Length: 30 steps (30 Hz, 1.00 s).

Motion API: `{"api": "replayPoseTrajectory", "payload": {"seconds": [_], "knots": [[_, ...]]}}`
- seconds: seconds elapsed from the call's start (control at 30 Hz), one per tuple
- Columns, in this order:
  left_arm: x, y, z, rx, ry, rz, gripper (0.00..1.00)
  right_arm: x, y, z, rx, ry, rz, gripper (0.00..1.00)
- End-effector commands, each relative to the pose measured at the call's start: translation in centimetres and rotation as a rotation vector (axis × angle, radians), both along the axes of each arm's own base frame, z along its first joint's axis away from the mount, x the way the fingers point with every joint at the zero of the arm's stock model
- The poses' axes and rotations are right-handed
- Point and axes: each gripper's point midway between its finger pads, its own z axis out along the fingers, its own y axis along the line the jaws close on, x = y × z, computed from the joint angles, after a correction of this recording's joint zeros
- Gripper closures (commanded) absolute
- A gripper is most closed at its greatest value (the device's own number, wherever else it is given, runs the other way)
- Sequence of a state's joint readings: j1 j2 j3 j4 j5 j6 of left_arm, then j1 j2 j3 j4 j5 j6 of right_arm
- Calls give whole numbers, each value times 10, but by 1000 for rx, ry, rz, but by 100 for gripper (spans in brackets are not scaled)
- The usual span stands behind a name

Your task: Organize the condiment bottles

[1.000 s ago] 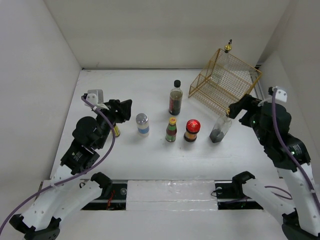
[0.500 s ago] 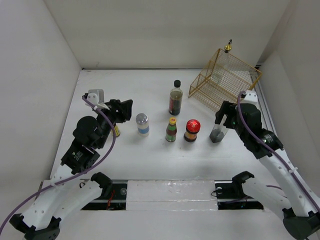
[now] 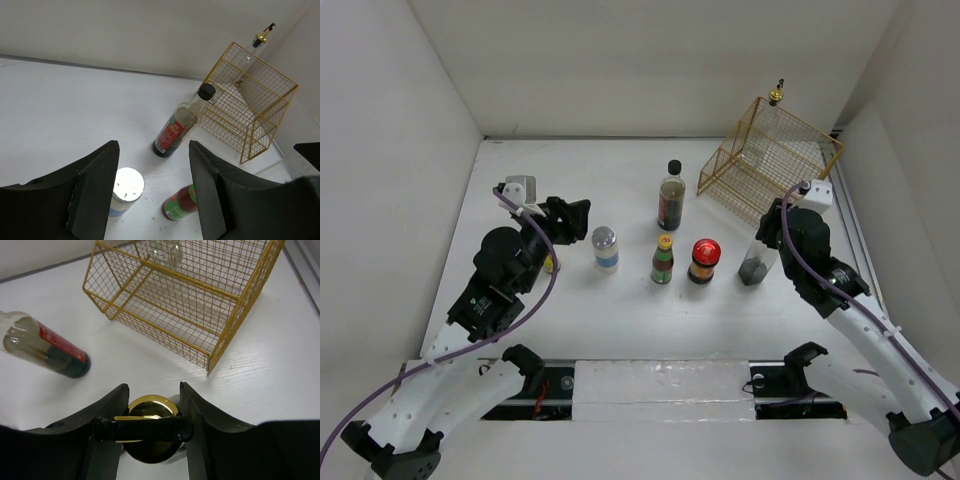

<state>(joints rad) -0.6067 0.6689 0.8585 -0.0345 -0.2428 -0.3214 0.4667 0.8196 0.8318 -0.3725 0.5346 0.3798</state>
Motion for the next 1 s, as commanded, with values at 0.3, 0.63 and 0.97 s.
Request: {"api": "replayPoseTrajectory", "payload": {"seconds": [0.3, 0.63, 0.97], "knots": [[0, -2, 17, -35, -41, -12, 46, 6, 2, 8, -24, -45, -79, 84], [0, -2, 17, -35, -41, -12, 46, 0, 36, 141, 129, -311, 52, 100], [-2, -1, 20, -41, -50, -12, 46, 54, 0, 294, 64, -568, -133, 100]]}}
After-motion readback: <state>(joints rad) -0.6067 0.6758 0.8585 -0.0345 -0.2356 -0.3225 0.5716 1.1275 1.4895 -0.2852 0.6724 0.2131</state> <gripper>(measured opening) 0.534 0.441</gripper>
